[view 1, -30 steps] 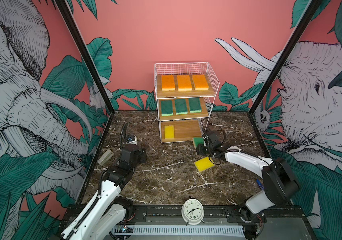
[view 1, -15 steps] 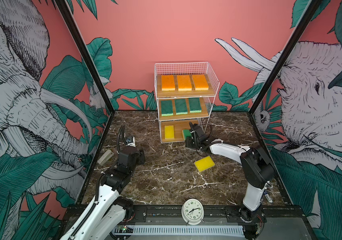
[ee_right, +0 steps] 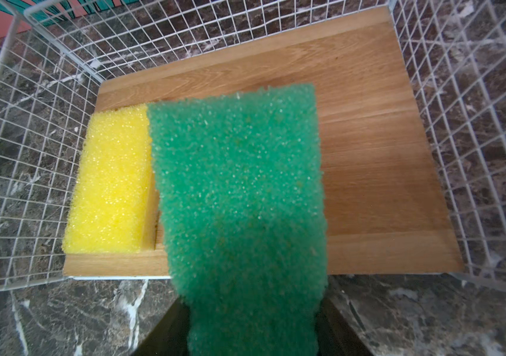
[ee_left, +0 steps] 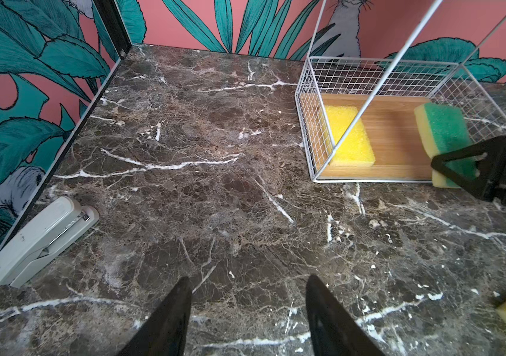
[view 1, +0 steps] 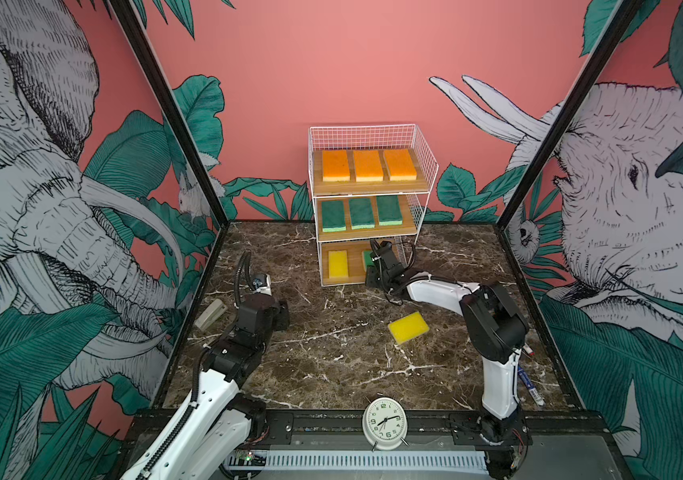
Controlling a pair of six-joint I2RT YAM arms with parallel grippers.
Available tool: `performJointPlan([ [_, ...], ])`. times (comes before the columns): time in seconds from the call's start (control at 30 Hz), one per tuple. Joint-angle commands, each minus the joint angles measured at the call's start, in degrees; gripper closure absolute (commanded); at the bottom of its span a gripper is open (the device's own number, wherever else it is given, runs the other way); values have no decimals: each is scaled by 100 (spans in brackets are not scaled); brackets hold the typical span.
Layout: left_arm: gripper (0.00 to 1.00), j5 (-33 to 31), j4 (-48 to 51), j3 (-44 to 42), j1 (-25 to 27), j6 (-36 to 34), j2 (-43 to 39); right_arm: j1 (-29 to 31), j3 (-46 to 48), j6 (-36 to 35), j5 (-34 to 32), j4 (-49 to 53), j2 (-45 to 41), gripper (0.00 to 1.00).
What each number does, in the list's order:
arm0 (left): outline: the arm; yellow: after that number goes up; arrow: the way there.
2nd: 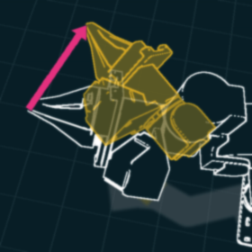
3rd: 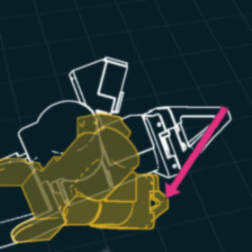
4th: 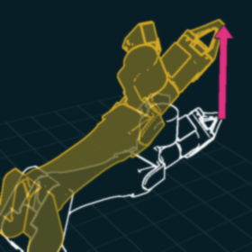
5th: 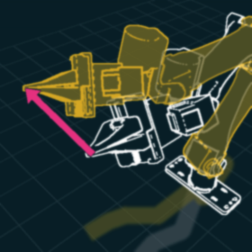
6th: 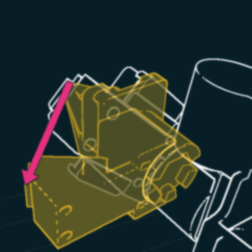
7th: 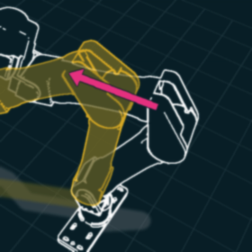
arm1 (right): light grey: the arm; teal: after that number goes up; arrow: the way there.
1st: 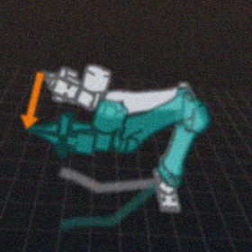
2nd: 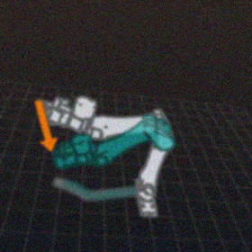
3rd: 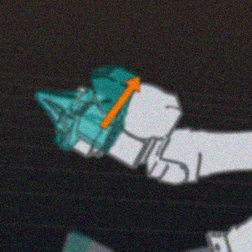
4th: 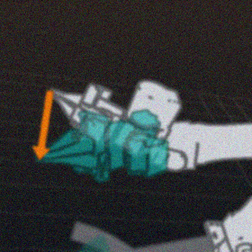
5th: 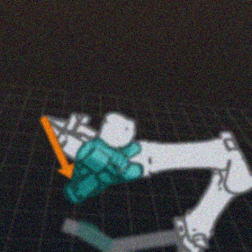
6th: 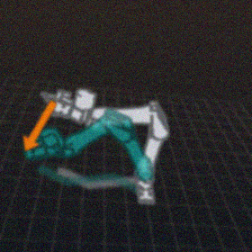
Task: Place and organize the cleaning sponges onto the shelf
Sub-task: 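Lower the green sponge beside the yellow sponge and open the right gripper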
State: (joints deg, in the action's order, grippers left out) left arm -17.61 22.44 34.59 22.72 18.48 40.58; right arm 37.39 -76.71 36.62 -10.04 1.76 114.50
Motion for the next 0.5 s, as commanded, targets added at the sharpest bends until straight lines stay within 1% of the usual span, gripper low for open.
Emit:
performJointPlan([
  [0.0,40,-96,-127,-84,-31,-57,4,49,-206,-67,-198,-384,132,44],
  [0.47,41,-85,-421,-251,-31,-29,79,62,-477,55,-323,-836,651,42],
])
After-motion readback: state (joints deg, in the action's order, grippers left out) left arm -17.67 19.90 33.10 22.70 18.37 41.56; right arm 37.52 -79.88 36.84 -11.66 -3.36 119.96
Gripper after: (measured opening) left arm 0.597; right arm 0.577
